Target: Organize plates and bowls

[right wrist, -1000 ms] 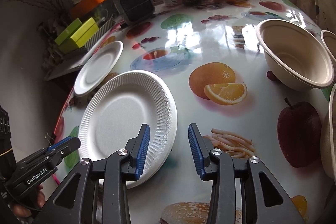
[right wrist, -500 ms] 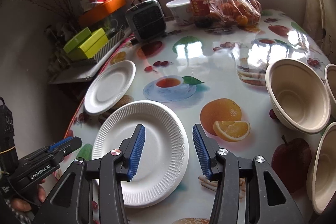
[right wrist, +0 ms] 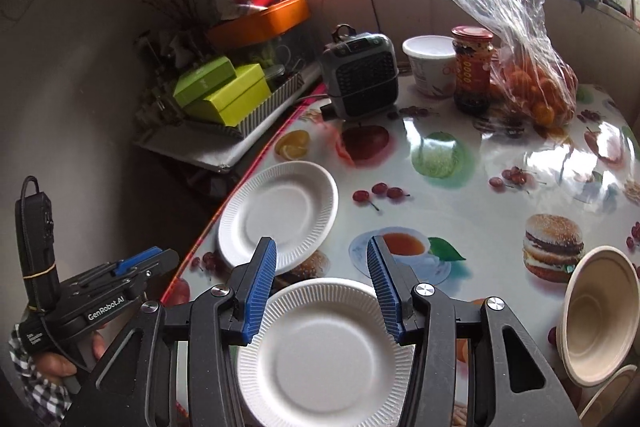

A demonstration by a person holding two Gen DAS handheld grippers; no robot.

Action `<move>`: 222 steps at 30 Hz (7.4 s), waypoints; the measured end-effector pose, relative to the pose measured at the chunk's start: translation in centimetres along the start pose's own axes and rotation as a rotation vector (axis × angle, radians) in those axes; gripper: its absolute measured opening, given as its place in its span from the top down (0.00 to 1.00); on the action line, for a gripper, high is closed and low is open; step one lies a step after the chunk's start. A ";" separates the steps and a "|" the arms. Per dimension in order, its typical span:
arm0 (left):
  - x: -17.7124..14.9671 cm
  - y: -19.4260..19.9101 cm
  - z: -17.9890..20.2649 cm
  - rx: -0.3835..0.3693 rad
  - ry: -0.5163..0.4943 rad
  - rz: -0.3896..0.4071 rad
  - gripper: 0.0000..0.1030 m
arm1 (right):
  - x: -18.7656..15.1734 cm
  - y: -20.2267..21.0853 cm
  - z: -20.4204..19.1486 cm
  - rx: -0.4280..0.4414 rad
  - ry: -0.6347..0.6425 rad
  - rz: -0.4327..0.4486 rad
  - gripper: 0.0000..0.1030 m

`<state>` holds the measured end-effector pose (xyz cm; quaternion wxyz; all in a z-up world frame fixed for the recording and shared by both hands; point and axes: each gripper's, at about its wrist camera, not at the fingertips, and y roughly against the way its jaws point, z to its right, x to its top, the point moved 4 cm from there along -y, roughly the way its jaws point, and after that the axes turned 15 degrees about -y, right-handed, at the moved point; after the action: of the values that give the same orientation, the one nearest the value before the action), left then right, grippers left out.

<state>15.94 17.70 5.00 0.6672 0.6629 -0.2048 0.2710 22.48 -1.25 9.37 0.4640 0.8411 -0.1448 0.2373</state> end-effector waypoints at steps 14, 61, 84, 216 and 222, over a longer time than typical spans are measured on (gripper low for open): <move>2.0 -3.7 -4.9 -0.019 0.072 -0.044 0.67 | 3.1 -8.9 -2.8 -0.010 0.021 -0.158 0.54; 1.6 -11.2 -5.7 -0.119 0.148 -0.178 0.86 | 2.5 -16.6 1.6 -0.118 -0.083 -0.300 0.84; 2.1 -9.2 -5.2 -0.106 0.129 -0.142 0.86 | 2.5 -14.2 1.3 -0.087 -0.091 -0.265 0.84; -6.9 -4.0 6.2 -0.202 -0.048 -0.160 0.83 | -10.1 0.1 10.2 -0.089 -0.254 -0.168 0.84; -6.6 -3.6 5.9 -0.194 -0.044 -0.146 0.72 | -9.8 0.2 10.3 -0.088 -0.260 -0.159 0.75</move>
<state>13.65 11.29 -1.69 0.7415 0.6142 -0.1959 0.1860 16.80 -9.88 -0.42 0.4952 0.8523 -0.1468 0.0824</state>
